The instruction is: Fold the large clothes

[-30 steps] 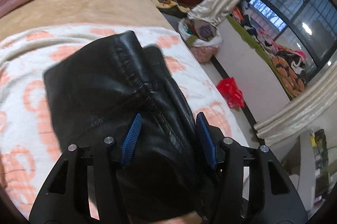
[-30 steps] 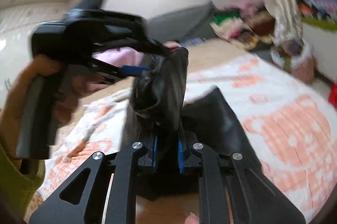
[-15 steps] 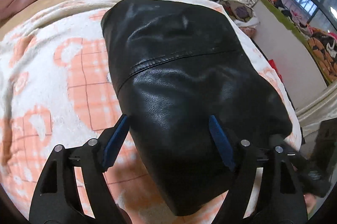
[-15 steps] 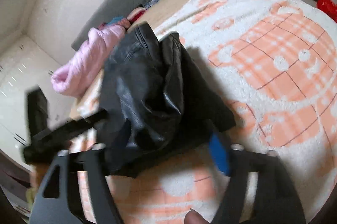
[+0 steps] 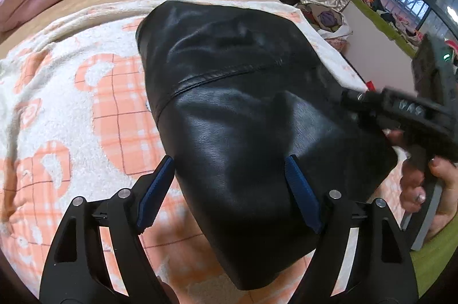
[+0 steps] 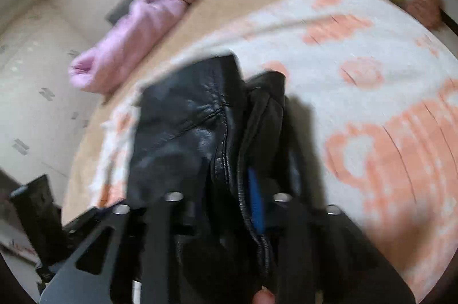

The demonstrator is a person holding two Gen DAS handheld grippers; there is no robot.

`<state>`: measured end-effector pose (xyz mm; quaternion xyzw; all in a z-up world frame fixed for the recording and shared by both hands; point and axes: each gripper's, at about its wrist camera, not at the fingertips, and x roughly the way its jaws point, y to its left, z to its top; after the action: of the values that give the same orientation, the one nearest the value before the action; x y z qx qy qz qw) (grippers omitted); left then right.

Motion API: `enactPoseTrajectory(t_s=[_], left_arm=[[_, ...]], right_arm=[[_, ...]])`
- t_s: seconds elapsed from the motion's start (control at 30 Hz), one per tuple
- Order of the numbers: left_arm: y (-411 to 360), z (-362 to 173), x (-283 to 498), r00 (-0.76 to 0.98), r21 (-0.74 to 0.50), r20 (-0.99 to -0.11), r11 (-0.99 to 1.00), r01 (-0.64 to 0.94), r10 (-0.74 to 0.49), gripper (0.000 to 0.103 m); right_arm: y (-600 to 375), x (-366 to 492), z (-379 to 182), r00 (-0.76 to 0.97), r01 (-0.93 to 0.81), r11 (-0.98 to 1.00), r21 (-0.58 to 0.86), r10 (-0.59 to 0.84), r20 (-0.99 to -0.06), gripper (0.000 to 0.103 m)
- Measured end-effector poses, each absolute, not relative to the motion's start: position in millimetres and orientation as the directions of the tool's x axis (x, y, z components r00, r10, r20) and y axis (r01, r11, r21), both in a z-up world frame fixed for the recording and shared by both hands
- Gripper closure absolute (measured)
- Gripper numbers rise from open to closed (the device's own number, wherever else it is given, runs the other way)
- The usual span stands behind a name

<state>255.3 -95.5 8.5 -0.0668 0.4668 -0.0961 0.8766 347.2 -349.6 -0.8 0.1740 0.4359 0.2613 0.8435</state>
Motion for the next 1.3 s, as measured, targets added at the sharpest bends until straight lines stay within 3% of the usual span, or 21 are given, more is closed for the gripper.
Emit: enactPoseTrajectory(t_s=[0.07, 0.1, 0.23, 0.37, 0.53, 0.57, 0.6, 0.67, 0.87, 1.0, 1.03, 1.07, 1.2, 1.3], left_arm=[[-91.0, 14.0, 251.9, 0.564, -0.229, -0.787, 0.967, 0.111, -0.251, 0.026], [-88.5, 15.7, 251.5, 0.570, -0.249, -0.778, 0.963, 0.107, -0.264, 0.020], [-88.6, 3.3, 255.3, 0.548, -0.255, -0.795, 0.963, 0.090, -0.262, 0.020], [-92.5, -9.8, 259.8, 0.524, -0.293, -0.802, 0.953, 0.075, -0.288, 0.017], [-96.4, -9.1, 258.9, 0.523, -0.281, -0.805, 0.956, 0.080, -0.281, 0.015], [-96.1, -9.0, 258.8, 0.524, -0.280, -0.805, 0.957, 0.081, -0.280, 0.015], [-95.7, -8.3, 258.4, 0.526, -0.279, -0.803, 0.957, 0.080, -0.279, 0.015], [-95.0, -7.0, 258.8, 0.528, -0.282, -0.802, 0.956, 0.079, -0.280, 0.015], [-95.6, -5.1, 258.8, 0.526, -0.290, -0.800, 0.954, 0.080, -0.287, 0.015], [-94.7, -5.7, 258.5, 0.520, -0.299, -0.800, 0.950, 0.087, -0.300, 0.015], [-94.8, -6.5, 258.6, 0.514, -0.302, -0.802, 0.949, 0.089, -0.304, 0.015], [-93.7, -8.0, 258.5, 0.509, -0.303, -0.804, 0.949, 0.091, -0.306, 0.015], [-92.3, -14.2, 256.9, 0.493, -0.320, -0.808, 0.943, 0.093, -0.323, 0.015], [-90.8, -17.7, 250.5, 0.477, -0.337, -0.808, 0.935, 0.108, -0.346, 0.015]], right_arm=[[-363.7, 340.2, 13.2, 0.496, -0.347, 0.695, 0.630, 0.706, -0.506, 0.084], [-370.4, 340.9, 13.7, 0.505, -0.347, 0.677, 0.649, 0.718, -0.479, 0.084], [-386.7, 356.7, -26.4, 0.474, -0.259, 0.723, 0.640, 0.672, -0.569, 0.084], [-395.6, 362.2, -50.9, 0.454, -0.205, 0.733, 0.648, 0.658, -0.601, 0.080], [-367.5, 340.7, -32.3, 0.542, -0.273, 0.875, 0.400, 0.483, -0.688, 0.067], [-370.1, 336.6, -31.0, 0.550, -0.266, 0.881, 0.392, 0.473, -0.689, 0.053], [-373.3, 334.4, -31.1, 0.555, -0.253, 0.886, 0.390, 0.463, -0.691, 0.028], [-384.1, 328.1, -32.7, 0.544, -0.235, 0.877, 0.419, 0.476, -0.691, 0.011], [-403.6, 309.8, -31.0, 0.469, -0.261, 0.796, 0.546, 0.599, -0.649, 0.008], [-397.0, 308.1, -48.5, 0.386, -0.216, 0.804, 0.554, 0.591, -0.708, 0.009], [-397.3, 309.3, -58.4, 0.364, -0.185, 0.802, 0.568, 0.593, -0.718, 0.012], [-398.3, 309.0, -64.7, 0.351, -0.167, 0.787, 0.594, 0.611, -0.710, 0.028], [-394.0, 296.9, -66.3, 0.364, -0.177, 0.775, 0.606, 0.624, -0.692, 0.042], [-392.2, 278.8, -67.8, 0.365, -0.173, 0.748, 0.641, 0.653, -0.663, 0.046]])
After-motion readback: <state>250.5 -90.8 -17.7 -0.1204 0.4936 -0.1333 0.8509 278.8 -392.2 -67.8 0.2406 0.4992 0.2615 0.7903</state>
